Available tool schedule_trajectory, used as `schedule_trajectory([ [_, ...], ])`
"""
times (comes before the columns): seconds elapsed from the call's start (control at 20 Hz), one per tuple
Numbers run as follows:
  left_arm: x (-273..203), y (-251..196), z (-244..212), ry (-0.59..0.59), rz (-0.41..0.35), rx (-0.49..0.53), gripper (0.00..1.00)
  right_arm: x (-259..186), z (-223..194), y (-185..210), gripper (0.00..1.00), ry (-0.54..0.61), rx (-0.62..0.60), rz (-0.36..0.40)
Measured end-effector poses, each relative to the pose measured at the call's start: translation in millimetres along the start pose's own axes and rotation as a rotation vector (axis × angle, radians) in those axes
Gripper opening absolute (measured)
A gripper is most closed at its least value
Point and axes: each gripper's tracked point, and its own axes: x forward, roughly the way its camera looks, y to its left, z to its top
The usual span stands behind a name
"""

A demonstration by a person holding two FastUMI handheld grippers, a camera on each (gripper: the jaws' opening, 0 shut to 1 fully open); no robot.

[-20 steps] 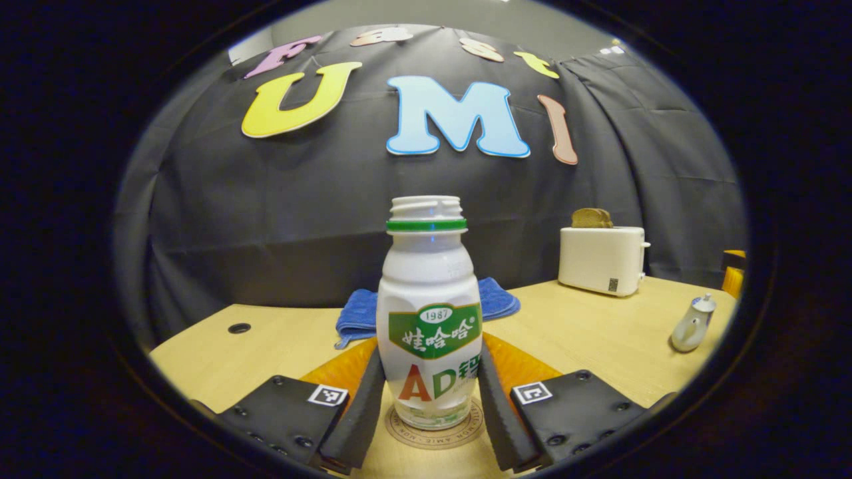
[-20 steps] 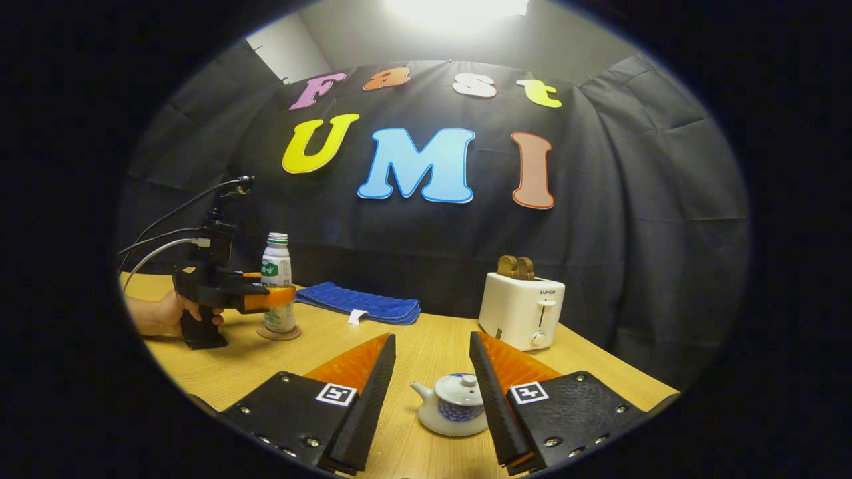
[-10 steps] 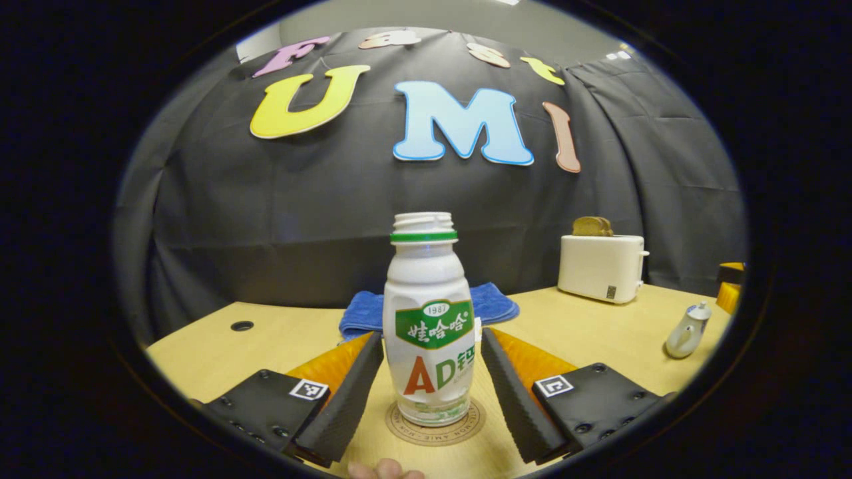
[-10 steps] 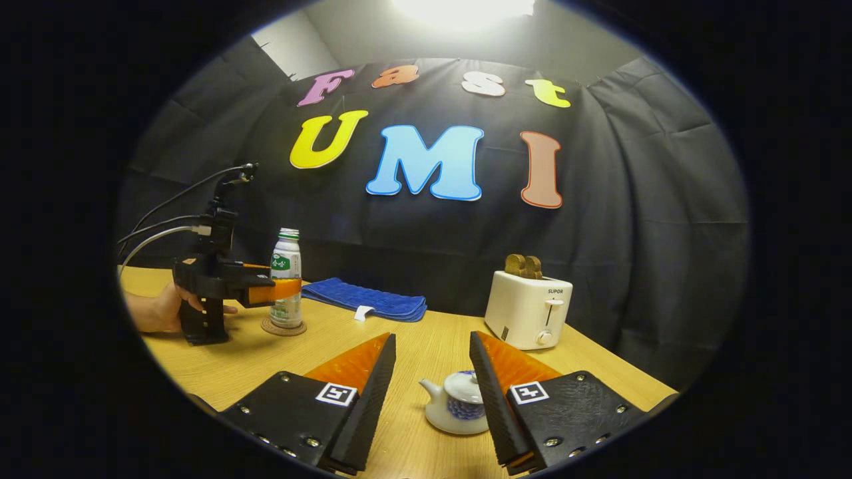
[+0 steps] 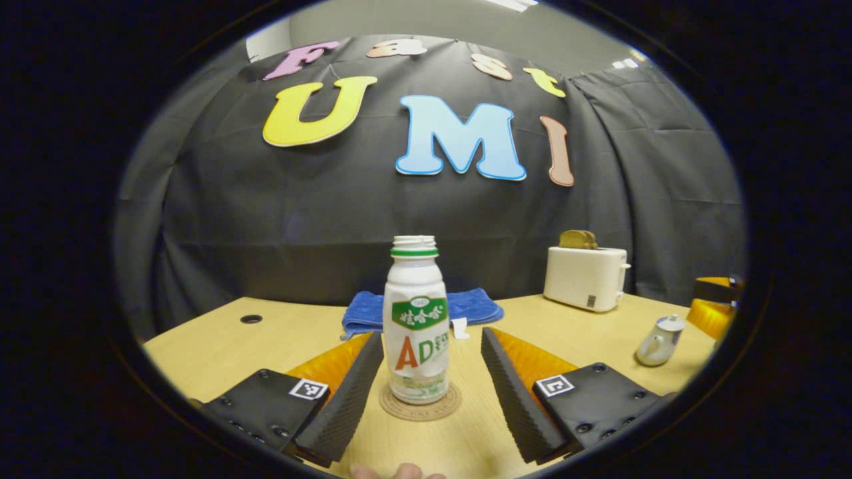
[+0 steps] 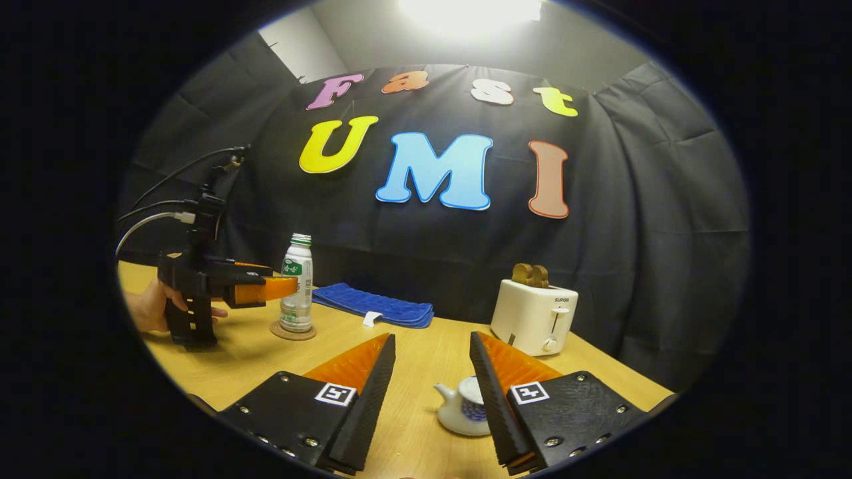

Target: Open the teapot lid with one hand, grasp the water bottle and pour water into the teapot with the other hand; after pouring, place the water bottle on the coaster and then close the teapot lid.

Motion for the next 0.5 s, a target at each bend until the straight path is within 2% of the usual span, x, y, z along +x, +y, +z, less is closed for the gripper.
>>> schedule_trajectory([
  [0.05, -17.9, -11.6, 2.8, -0.005, -0.009, -0.003, 1.00, -3.2, 0.3, 10.0, 0.74, 0.014, 0.022, 0.011],
  [0.15, -58.7, -30.2, 4.9, -0.024, 0.005, -0.005, 1.00, -12.0, 2.5, 19.4, 0.98, 0.032, 0.085, -0.021],
  [0.2, -97.4, -40.3, -0.6, -0.052, 0.043, 0.021, 1.00, -22.6, -1.9, 26.4, 0.99, 0.061, 0.138, -0.086],
  [0.25, -126.7, -53.1, -16.3, -0.041, 0.050, 0.021, 1.00, -33.9, -9.3, 37.9, 0.99, 0.069, 0.157, -0.115],
  [0.35, -146.1, -55.1, -10.7, -0.059, 0.075, 0.044, 1.00, -43.5, -22.3, 56.1, 0.99, 0.092, 0.134, -0.101],
  [0.45, -152.9, -71.3, -18.0, -0.047, 0.053, 0.026, 1.00, -54.5, -11.0, 59.0, 0.99, 0.047, 0.134, -0.111],
  [0.5, -155.3, -68.8, -17.4, -0.042, 0.089, 0.050, 1.00, -54.7, -21.6, 65.0, 0.99, 0.083, 0.123, -0.110],
])
